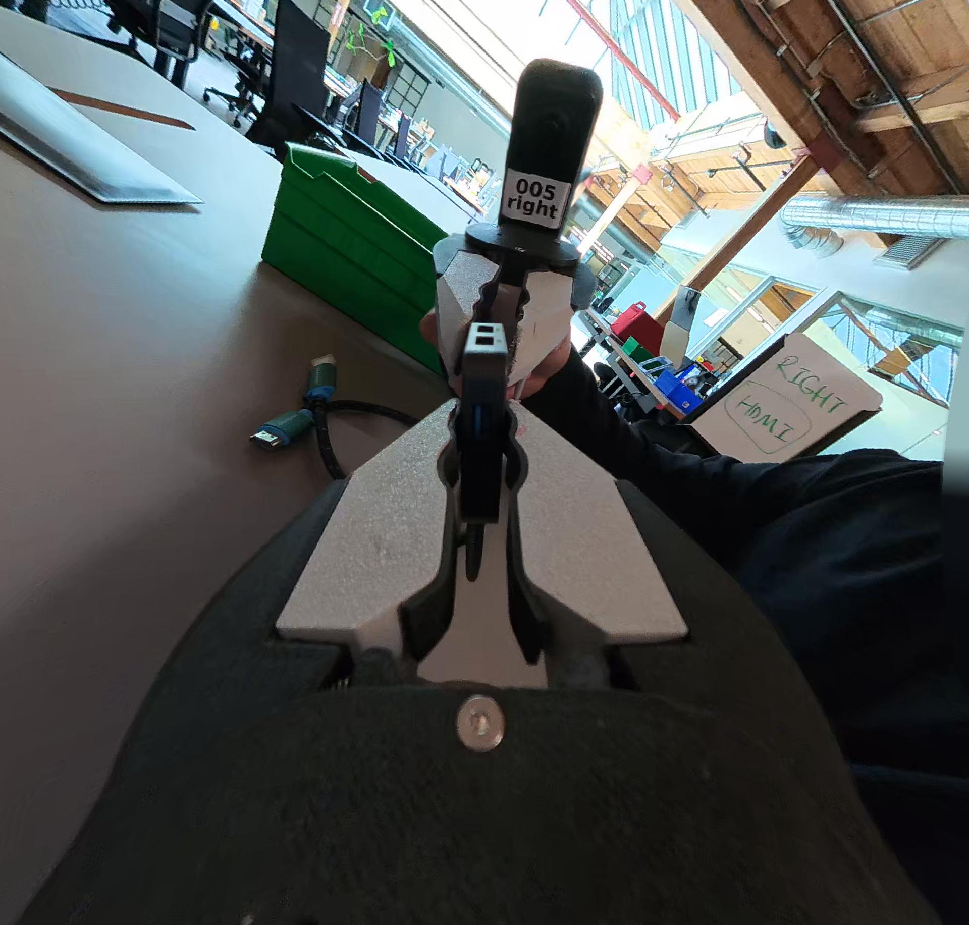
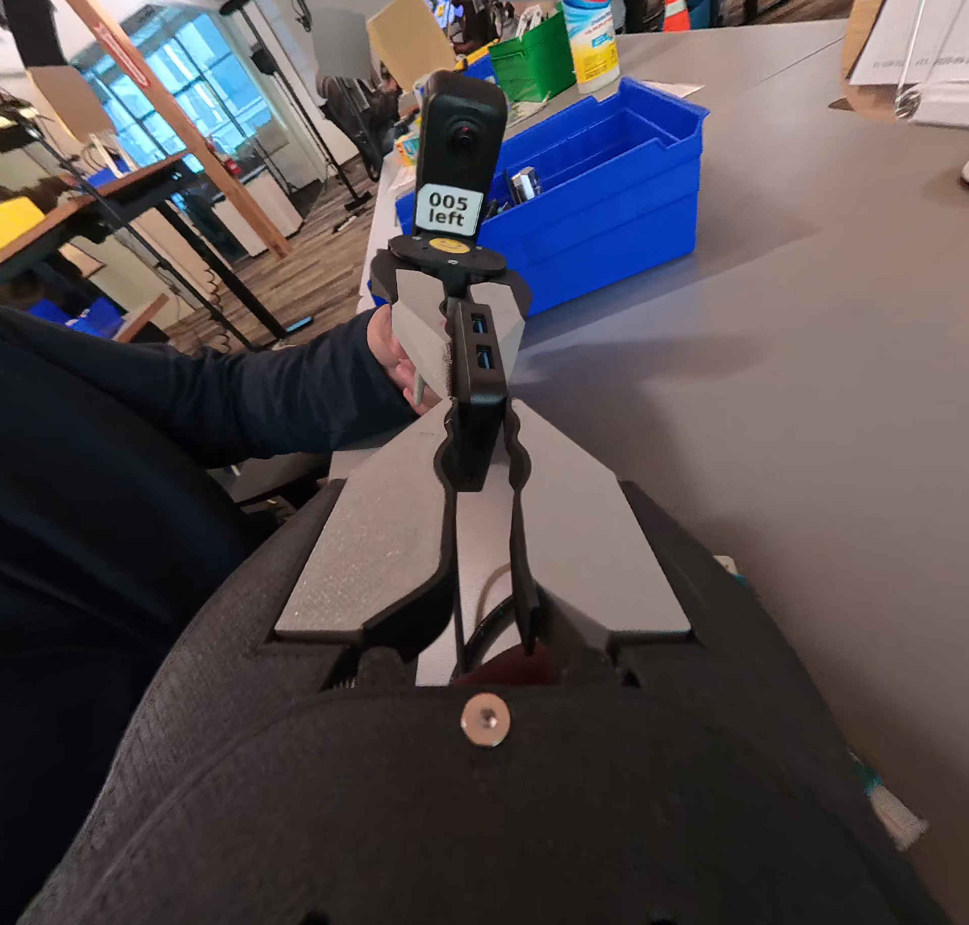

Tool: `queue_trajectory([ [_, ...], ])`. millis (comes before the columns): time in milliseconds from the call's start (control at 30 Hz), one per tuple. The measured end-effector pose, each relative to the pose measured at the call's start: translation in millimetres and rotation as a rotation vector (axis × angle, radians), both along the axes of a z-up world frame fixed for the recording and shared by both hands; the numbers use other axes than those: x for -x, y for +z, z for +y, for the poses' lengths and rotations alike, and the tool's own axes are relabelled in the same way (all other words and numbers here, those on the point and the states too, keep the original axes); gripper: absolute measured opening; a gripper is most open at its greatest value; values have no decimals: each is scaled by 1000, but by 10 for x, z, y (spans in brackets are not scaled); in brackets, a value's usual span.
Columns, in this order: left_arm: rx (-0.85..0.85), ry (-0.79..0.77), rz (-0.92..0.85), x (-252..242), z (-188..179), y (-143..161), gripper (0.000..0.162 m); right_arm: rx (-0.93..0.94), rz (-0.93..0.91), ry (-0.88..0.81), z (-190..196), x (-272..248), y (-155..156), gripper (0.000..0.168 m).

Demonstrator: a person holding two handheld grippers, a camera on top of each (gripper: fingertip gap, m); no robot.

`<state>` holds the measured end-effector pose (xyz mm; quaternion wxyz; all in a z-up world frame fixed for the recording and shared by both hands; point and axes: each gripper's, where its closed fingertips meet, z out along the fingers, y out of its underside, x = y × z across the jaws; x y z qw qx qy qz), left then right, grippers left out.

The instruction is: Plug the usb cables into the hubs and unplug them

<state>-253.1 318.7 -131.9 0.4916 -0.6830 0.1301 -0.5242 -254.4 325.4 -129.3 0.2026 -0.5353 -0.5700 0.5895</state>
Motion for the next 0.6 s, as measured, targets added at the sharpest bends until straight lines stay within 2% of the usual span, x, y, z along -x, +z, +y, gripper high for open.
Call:
queue_trajectory([
  [100, 23, -37, 22, -31, -54, -40, 13, 48, -24, 61, -82, -27, -37, 11],
  [300, -13, -79, 61, -70, -148, -38, 12, 17, -53, 103, -180, -18, -36, 12],
  [367, -26, -61, 119, -59, -150, -88, 11, -44, -88, 83, -132, -24, -72, 19],
  [433, -22, -53, 131, -29, -164, -111, 11, -108, -116, 5, 55, -46, -81, 41],
  [500, 4, -58, 80, 27, -179, -100, 11, -197, -199, -143, 418, -95, -210, 33],
  [600, 16, -71, 35, 82, -201, -79, 11, -263, -432, -325, 878, -251, -619, 20],
])
